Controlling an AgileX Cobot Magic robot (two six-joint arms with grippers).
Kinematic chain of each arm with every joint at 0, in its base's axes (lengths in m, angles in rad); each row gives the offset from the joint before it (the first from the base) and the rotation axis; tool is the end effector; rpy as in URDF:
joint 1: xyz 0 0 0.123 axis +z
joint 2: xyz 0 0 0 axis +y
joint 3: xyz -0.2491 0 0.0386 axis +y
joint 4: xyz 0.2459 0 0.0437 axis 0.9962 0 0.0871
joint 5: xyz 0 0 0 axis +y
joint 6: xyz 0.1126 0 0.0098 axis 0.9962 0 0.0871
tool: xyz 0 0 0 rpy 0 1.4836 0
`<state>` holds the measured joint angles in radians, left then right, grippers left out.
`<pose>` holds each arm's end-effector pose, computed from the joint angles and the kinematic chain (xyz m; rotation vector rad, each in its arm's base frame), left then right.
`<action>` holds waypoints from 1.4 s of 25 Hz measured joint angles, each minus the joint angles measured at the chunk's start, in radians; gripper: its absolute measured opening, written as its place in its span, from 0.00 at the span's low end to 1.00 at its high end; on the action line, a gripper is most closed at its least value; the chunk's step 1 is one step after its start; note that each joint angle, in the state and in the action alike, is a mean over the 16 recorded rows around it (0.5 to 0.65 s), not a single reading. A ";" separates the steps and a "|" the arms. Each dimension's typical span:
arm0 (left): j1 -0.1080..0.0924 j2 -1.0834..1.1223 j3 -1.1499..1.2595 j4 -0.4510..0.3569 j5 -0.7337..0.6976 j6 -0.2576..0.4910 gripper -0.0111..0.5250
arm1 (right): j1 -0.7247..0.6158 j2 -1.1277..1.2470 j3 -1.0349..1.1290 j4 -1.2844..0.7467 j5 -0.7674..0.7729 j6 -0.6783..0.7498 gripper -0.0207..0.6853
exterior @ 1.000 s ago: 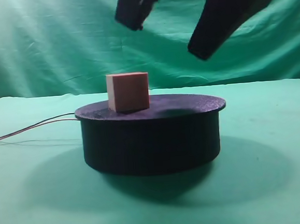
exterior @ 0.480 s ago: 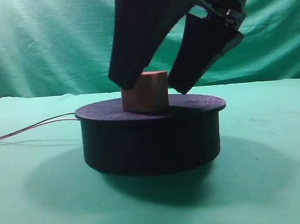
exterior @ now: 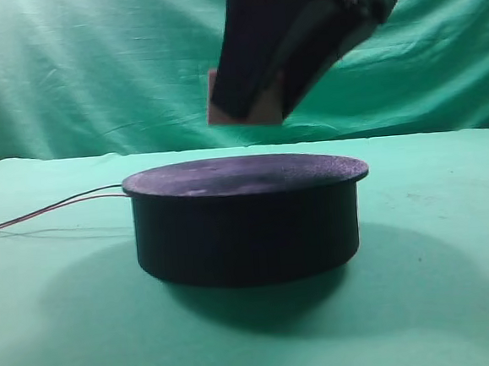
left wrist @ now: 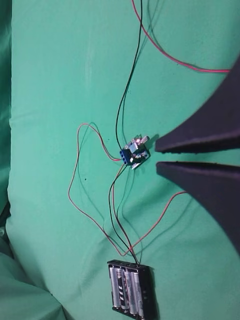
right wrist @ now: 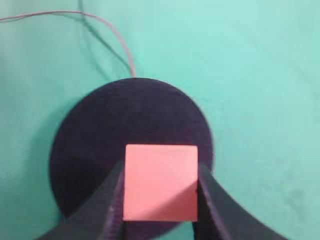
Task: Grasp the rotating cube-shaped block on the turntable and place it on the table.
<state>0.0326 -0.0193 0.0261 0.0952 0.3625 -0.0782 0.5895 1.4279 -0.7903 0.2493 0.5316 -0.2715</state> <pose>0.1047 0.0072 0.1675 -0.0436 1.8512 0.0615 0.2251 0.1676 0.1655 -0.8867 2.5178 0.3424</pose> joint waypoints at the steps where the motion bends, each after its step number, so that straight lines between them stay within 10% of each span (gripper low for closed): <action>1: 0.000 0.000 0.000 0.000 0.000 0.000 0.02 | -0.014 -0.002 0.013 -0.017 -0.002 0.027 0.36; 18: 0.000 0.000 0.000 0.000 0.000 0.000 0.02 | -0.095 -0.003 0.084 -0.012 0.017 0.161 0.56; 35: 0.000 0.000 0.000 0.000 0.000 0.000 0.02 | -0.095 -0.524 0.085 -0.076 0.289 0.285 0.03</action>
<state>0.0326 -0.0193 0.0261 0.0952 0.3625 -0.0782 0.4943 0.9041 -0.7057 0.1737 0.8206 0.0140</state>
